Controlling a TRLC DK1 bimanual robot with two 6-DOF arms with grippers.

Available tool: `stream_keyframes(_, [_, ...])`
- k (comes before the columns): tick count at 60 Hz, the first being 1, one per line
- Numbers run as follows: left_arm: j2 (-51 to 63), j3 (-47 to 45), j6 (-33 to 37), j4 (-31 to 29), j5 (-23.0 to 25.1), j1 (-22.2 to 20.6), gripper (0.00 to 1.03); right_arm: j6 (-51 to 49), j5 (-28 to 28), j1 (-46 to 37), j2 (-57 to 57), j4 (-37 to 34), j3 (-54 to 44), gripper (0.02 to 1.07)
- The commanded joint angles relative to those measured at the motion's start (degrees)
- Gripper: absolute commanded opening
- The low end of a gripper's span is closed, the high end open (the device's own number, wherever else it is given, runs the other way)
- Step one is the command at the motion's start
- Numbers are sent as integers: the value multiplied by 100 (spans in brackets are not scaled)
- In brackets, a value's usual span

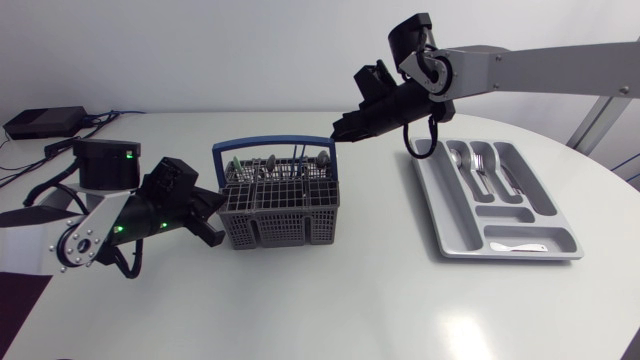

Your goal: Unload the cutlery basket into the drawer organizer.

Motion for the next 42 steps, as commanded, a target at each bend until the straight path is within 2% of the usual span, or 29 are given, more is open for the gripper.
stream_keyframes(1, [440, -147, 134, 242, 77, -49, 3, 169, -117, 113, 154, -141, 161, 11])
stream_keyframes(15, [1284, 117, 169, 901, 68, 47, 3, 90, -346, 227, -391, -282, -463, 11])
stream_keyframes(42, [2066, 1031, 169, 1024, 33, 82, 3, -59, -276, 298, -1824, -572, -1957, 11])
